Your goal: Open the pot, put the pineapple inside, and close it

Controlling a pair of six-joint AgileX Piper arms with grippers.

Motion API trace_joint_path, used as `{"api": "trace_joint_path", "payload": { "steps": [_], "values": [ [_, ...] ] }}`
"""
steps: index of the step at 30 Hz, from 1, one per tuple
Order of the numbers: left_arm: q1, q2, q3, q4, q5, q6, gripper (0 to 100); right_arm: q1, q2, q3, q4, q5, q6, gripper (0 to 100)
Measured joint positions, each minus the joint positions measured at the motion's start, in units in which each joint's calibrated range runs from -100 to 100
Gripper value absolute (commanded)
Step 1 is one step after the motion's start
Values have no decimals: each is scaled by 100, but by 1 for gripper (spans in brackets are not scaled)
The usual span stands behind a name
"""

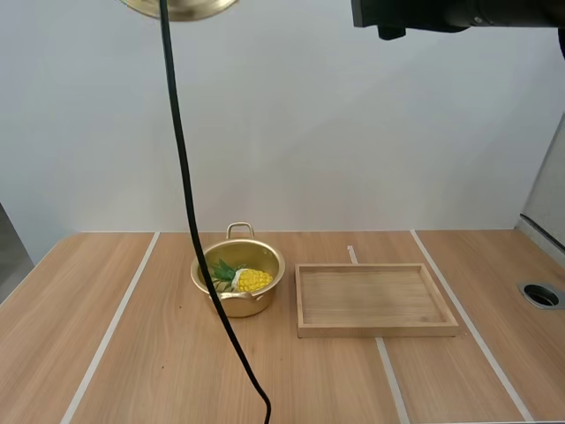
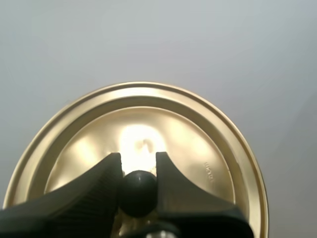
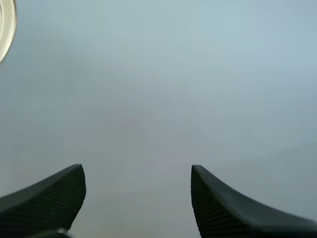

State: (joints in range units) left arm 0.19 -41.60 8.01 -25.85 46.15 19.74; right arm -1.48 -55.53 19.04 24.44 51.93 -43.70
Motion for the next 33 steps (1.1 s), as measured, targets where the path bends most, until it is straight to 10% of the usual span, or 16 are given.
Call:
{"api": "trace_joint_path", "payload": {
  "steps": [18,33],
  "values": [
    [0,-7,3159,167,-1900,667,0,-77,-275,0,-475,872,480,100],
    [0,1498,3536,-607,-831,2138,0,-77,-436,0,-544,1699,570,100]
  ]
}}
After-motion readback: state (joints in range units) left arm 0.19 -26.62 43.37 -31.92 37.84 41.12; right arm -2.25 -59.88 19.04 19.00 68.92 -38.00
